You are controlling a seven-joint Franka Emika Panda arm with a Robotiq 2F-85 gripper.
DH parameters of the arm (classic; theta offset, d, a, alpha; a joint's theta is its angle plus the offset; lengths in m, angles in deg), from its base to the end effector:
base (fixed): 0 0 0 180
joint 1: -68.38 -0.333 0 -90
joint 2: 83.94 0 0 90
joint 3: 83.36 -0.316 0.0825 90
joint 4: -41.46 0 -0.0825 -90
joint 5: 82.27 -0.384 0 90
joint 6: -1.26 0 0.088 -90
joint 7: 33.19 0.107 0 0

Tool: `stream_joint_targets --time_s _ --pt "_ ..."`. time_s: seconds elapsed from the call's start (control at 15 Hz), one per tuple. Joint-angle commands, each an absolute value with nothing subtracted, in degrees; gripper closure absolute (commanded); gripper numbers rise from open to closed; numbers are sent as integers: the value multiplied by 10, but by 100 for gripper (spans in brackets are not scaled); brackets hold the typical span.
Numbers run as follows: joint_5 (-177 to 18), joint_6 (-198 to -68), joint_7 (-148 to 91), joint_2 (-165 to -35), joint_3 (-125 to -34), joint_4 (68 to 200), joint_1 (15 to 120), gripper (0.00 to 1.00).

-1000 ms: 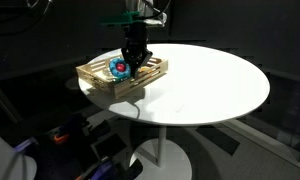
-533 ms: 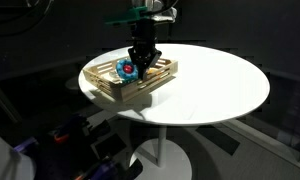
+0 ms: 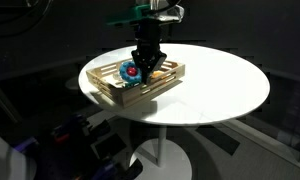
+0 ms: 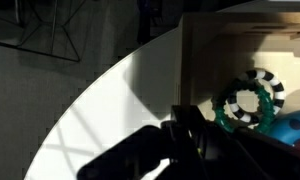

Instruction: Put the green ring in the box then move the box to the right

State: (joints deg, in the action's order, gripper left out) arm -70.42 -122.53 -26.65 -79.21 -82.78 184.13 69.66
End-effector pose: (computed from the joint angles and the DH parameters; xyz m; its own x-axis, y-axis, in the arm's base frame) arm 0.4340 -0.0223 0.3002 0.9715 -0.0293 -0.2351 0.0101 -0.9863 0.1646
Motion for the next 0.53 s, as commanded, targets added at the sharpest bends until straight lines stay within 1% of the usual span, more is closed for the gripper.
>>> stream_joint_targets --time_s 0.0,0.4,0.47 --pt "-676 -1230 -252 -780 -821 1846 709 95" --pt "-671 -1226 -252 -788 -819 1836 711 94" --pt "-673 -1225 -252 -787 -820 1837 710 82"
